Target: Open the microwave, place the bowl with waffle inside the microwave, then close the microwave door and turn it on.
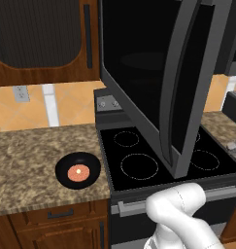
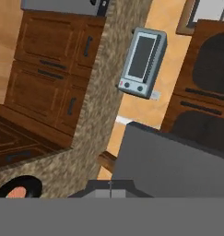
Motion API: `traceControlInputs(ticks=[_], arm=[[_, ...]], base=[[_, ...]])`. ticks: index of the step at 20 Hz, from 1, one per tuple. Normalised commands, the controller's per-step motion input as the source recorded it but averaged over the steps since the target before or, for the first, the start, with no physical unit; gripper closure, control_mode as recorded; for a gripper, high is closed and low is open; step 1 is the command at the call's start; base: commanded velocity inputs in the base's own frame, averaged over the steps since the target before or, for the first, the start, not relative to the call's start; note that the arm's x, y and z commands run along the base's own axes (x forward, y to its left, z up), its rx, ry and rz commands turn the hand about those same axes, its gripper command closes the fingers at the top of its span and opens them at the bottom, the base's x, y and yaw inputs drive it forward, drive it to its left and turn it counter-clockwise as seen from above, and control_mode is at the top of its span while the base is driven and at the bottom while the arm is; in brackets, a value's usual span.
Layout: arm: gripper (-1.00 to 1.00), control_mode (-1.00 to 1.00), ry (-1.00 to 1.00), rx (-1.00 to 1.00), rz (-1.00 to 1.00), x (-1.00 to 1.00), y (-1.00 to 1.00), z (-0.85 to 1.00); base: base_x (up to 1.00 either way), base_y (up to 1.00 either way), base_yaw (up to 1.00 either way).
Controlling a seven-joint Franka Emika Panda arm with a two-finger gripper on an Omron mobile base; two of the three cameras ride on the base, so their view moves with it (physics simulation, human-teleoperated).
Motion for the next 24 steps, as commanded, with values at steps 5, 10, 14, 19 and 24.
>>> traceControlInputs(ticks=[5,10,14,19,24], arm=[[1.00,-1.00,0.16,-0.08,-0.01,0.57,-0.01,-0.18],[1.00,-1.00,0.11,-0.15,0.00,0.74,0.01,-0.35],[1.00,-1.00,0.04,-0.20,0.00,0.69,0.03,-0.61],[-1.00,-1.00,0.03,-0.16,0.00,0.55,0.10,-0.60],[-1.00,-1.00,0.02,-0.10,0.00,0.43,0.10,-0.44]], base=[[0.00,0.00,0.00],[0.00,0.00,0.00],[0.00,0.00,0.00],[0.00,0.00,0.00],[0.00,0.00,0.00]])
